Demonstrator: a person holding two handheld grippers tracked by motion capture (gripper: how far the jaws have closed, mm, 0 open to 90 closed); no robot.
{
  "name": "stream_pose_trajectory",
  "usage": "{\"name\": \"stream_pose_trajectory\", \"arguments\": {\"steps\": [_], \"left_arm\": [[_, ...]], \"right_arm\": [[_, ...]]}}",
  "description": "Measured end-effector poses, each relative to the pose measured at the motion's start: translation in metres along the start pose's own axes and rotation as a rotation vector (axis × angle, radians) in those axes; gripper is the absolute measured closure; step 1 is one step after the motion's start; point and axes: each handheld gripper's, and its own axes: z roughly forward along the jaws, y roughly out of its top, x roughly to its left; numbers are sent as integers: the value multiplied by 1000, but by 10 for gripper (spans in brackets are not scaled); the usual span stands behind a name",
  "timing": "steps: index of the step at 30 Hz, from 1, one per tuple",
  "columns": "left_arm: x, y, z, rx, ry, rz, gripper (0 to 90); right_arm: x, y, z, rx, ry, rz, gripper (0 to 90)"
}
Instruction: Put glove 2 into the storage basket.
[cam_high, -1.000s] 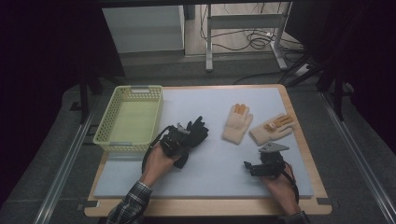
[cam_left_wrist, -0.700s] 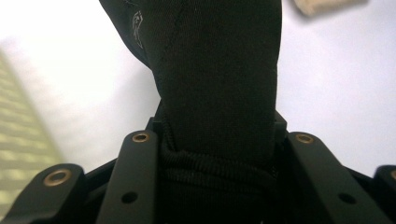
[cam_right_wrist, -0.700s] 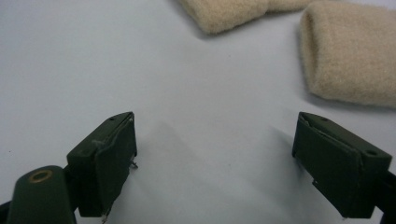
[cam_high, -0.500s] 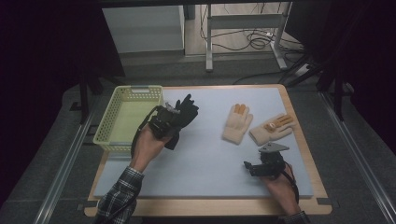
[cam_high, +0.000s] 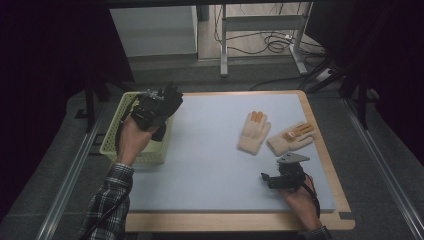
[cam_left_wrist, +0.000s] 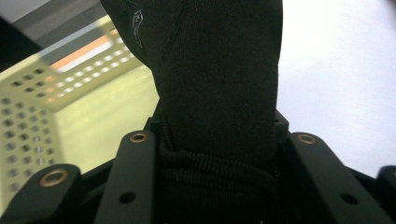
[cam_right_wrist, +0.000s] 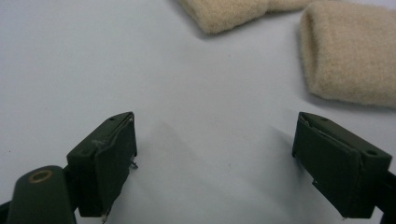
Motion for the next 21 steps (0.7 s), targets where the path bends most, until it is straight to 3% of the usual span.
{"name": "stream_pose_trajectory", "arguments": {"steps": [6,11,17,21], "left_arm": [[35,-10,6,20,16,-62,592],[61,-21,18,76,35,-94,590],[84,-36,36,137,58,-143,590],[92,-43,51,197,45,-149,585]], "right_arm": [[0,0,0,0,0,0,135],[0,0,0,1,1,1,135],[0,0,0,0,1,1,135],[0,0,0,0,1,2,135]]}}
